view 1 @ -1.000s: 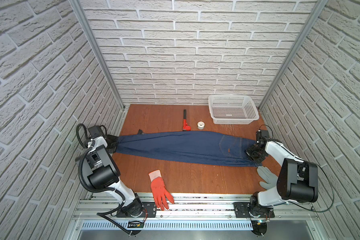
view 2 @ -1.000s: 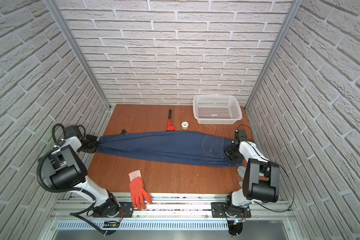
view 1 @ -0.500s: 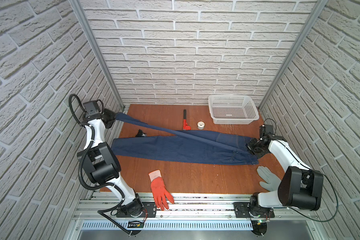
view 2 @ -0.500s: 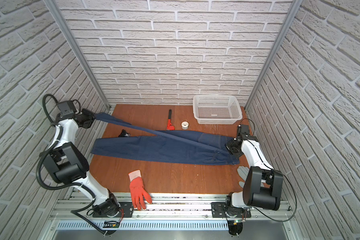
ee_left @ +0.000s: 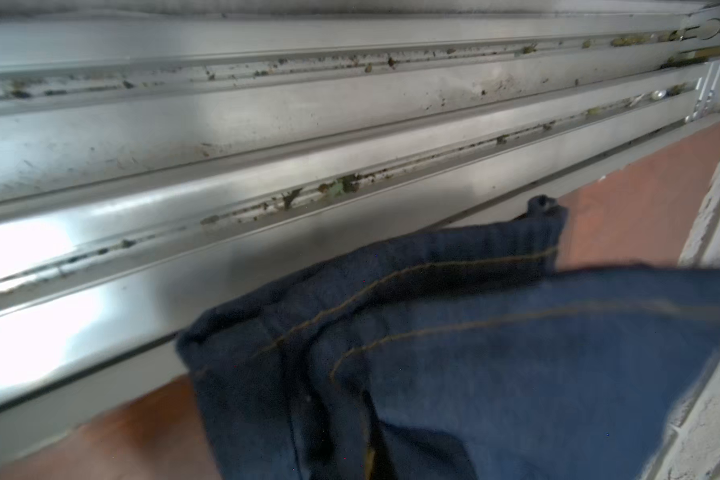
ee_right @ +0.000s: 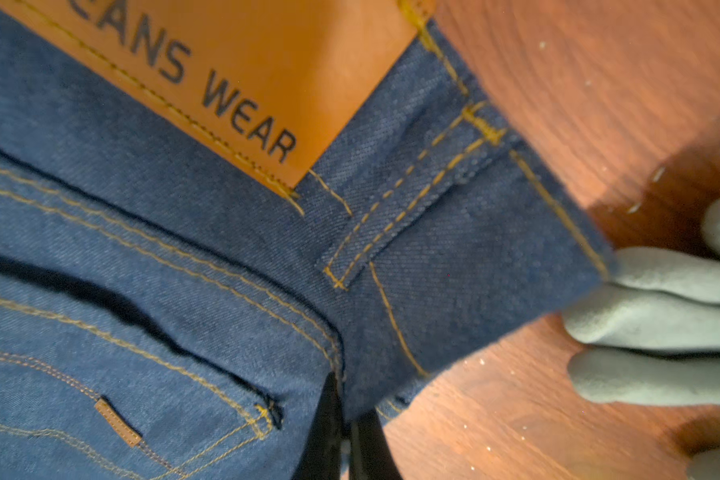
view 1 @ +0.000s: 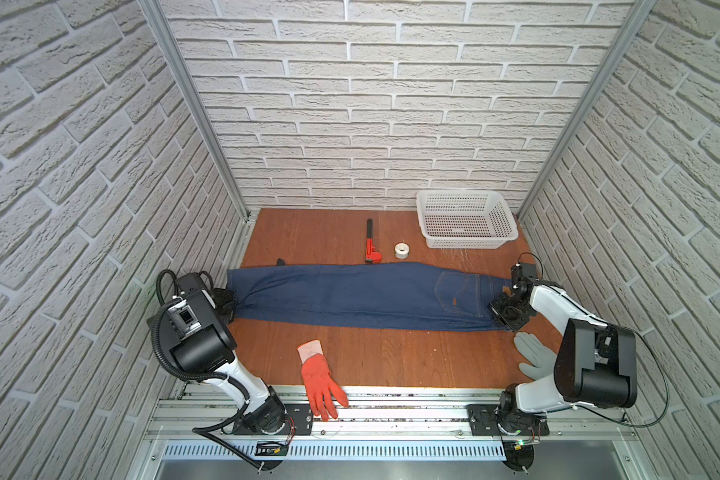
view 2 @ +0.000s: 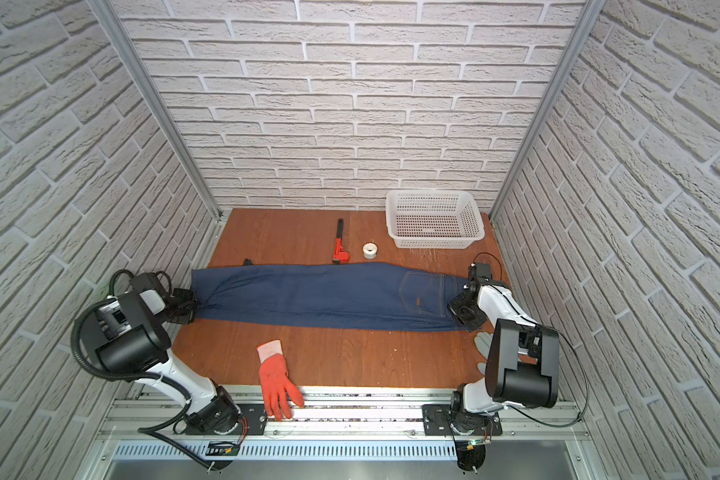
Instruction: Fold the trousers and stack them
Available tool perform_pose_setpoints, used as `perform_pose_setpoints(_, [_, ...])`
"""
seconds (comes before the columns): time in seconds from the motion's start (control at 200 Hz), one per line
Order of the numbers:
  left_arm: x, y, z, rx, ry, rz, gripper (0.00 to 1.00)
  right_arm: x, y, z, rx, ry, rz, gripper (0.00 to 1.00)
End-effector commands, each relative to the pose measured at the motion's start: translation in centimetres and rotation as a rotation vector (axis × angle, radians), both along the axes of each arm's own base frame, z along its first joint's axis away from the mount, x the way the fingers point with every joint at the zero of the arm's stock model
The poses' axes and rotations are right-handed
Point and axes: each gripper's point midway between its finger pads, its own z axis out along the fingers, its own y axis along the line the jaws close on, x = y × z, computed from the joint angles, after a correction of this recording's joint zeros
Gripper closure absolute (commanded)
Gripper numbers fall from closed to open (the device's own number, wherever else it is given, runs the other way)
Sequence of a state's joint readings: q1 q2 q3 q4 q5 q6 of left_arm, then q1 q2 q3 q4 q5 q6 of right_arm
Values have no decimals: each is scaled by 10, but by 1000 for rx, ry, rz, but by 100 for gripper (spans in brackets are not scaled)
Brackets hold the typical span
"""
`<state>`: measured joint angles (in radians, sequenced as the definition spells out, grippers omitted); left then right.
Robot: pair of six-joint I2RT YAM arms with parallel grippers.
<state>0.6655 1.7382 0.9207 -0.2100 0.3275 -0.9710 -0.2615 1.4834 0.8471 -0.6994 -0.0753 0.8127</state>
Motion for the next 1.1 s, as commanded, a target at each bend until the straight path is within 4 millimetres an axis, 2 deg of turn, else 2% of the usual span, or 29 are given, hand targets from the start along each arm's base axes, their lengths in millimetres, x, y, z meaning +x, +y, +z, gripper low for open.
perform_pose_setpoints(0.0, [19,26,32,83,-92,44,100,0,-7,0,-32,-1,1,95])
perform_pose_setpoints(0.1, [31,33,59,105,-136,29,100,5,-10,12,-36,-26,-4,95])
perform_pose_setpoints(0.28, [67,45,124,146,-214,-25,100,23,-18,46,-55,-92,-1,95])
perform_pose_setpoints(0.345, [74,46,140,152,-230,-42,100,27,-19,57,-55,-113,-2,95])
perform_pose_setpoints(0.4, [71,46,145,156,-230,-41,100,28,-19,63,-56,-126,-2,95])
perform_pose_setpoints(0.51, [50,42,128,144,-204,-16,100,20,-17,61,-62,-122,2,95])
perform_pose_setpoints(0.715, [-11,27,47,72,-89,71,100,-5,-16,24,-66,-31,19,95])
perform_pose_setpoints(0.8, [-24,24,26,40,-59,95,100,-11,-17,9,-64,2,20,95])
perform_pose_setpoints(0.94, [-22,25,23,29,-55,107,100,-11,-17,-1,-56,21,18,95])
perform_pose_setpoints(1.095, [-15,34,47,65,-74,95,100,-4,-21,11,-62,4,18,95])
